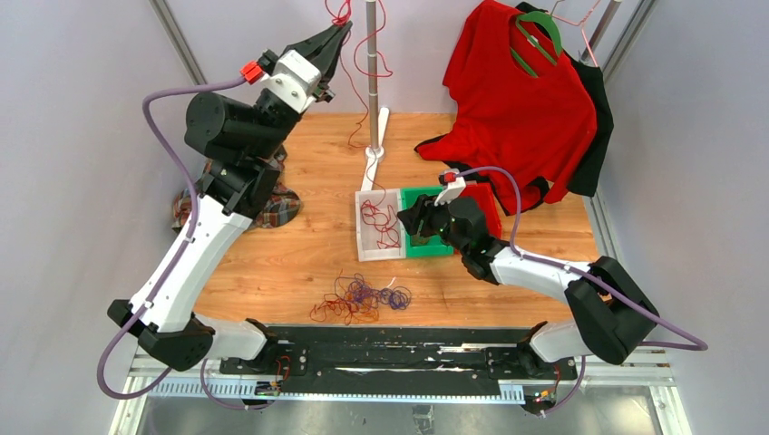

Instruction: Untangle the cables

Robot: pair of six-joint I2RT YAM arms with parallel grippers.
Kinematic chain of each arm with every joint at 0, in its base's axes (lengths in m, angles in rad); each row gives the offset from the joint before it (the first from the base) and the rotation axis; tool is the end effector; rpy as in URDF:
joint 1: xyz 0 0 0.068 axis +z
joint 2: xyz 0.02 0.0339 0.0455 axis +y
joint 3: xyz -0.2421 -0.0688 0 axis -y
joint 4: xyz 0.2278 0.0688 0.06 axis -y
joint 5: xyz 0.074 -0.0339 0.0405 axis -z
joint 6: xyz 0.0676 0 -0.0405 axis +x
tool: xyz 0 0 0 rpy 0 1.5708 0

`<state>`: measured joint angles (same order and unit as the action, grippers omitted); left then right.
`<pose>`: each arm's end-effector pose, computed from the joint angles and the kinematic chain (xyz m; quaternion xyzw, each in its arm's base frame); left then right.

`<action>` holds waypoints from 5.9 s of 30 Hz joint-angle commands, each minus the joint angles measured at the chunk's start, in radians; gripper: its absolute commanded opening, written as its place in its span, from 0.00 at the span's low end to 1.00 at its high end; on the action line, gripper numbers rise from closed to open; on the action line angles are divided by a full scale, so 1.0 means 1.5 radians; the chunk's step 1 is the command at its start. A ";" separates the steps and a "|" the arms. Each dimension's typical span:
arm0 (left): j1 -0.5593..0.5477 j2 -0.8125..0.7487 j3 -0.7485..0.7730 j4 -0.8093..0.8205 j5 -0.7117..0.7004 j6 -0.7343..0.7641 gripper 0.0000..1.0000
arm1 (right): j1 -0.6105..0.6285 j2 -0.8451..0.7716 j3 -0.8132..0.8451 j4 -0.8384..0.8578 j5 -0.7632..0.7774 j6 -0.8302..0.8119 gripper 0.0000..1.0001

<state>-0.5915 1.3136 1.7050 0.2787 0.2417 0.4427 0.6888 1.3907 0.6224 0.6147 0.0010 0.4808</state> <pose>0.2031 -0.1559 0.5767 0.3080 0.3220 -0.1188 0.8874 0.2487 0.2047 0.2149 -0.0785 0.7552 0.3589 0.5428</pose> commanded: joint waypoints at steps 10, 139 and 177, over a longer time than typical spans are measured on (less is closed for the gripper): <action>-0.005 -0.013 -0.070 0.032 0.007 -0.008 0.00 | -0.009 -0.006 -0.015 0.002 0.006 -0.002 0.55; -0.033 0.324 -0.167 -0.616 0.056 0.110 0.52 | -0.100 -0.059 -0.022 -0.082 0.025 -0.015 0.27; 0.038 0.030 -0.298 -0.737 0.030 0.000 0.98 | -0.114 -0.014 0.066 -0.378 0.059 -0.031 0.45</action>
<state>-0.5362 1.4216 1.3857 -0.7662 0.3023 0.4492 0.5293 1.3293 0.6983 0.1501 0.1326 0.4389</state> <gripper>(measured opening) 0.980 0.454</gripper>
